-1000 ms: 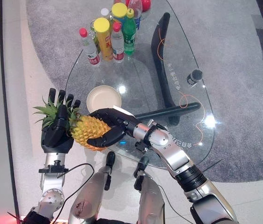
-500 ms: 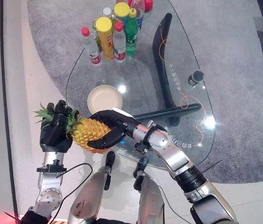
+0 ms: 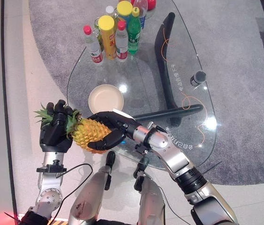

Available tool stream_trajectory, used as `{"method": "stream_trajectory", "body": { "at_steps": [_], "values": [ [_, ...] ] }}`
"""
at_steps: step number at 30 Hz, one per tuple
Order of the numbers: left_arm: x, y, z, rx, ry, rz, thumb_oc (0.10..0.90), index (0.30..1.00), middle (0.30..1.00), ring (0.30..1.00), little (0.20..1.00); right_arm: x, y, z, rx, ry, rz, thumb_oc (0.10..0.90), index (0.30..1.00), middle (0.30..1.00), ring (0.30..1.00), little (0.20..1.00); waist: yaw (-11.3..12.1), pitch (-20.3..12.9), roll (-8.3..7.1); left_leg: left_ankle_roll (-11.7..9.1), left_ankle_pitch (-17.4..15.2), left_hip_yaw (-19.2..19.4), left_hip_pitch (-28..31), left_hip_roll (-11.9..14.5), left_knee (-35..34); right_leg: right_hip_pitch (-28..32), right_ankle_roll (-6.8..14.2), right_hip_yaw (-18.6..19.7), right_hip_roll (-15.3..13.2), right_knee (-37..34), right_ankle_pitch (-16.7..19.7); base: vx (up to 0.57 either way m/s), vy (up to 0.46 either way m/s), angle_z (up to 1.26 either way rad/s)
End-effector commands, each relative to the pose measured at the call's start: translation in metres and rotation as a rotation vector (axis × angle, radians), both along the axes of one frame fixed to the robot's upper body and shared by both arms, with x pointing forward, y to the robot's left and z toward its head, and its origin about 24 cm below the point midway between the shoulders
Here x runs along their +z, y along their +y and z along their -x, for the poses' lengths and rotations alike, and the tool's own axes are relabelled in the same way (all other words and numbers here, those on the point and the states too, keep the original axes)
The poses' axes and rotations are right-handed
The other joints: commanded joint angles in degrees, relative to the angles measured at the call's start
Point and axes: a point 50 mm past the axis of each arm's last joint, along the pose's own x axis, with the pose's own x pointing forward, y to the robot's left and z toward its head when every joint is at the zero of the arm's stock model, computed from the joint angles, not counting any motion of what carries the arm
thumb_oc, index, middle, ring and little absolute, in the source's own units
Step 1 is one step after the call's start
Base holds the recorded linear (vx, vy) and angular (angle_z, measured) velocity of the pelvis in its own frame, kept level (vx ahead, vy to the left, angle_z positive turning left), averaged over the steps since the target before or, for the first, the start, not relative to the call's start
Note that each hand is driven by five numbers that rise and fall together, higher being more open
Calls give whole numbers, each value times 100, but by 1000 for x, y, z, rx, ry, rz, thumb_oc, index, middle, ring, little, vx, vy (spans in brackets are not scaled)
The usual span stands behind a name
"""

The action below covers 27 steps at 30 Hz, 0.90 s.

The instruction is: Pick up the fruit to the plate

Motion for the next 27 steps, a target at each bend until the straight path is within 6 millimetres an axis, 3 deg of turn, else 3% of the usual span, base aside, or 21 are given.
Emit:
{"method": "stream_trajectory", "body": {
  "at_steps": [1, 12, 27],
  "values": [
    [95, -19, 1, -95, -511, 46, 100, 300, 300, 300, 200, 11, 42, 37, 236, -93, -79, 800, 900, 900, 900, 900, -43, -145, -43, 169, -495, 8, -106, -443, 558, 258, 193, 85, 221, 238, 130, 0, 0, 0],
    [95, -7, 1, -58, -492, 41, 100, 300, 300, 300, 200, 31, -14, 24, -69, -311, -68, 800, 900, 900, 900, 900, -248, -145, -75, 244, -558, 134, -110, -413, 586, 149, 297, 138, 196, 396, 227, 1, 1, 0],
    [90, 5, 5, 12, -467, 9, 100, 300, 300, 300, 200, 44, -70, 30, -374, -465, -117, 800, 900, 900, 900, 900, -496, -145, -70, 350, -705, 260, -141, -360, 688, -30, 437, 300, 179, 659, 317, 3, 4, -1]
  ]
}}
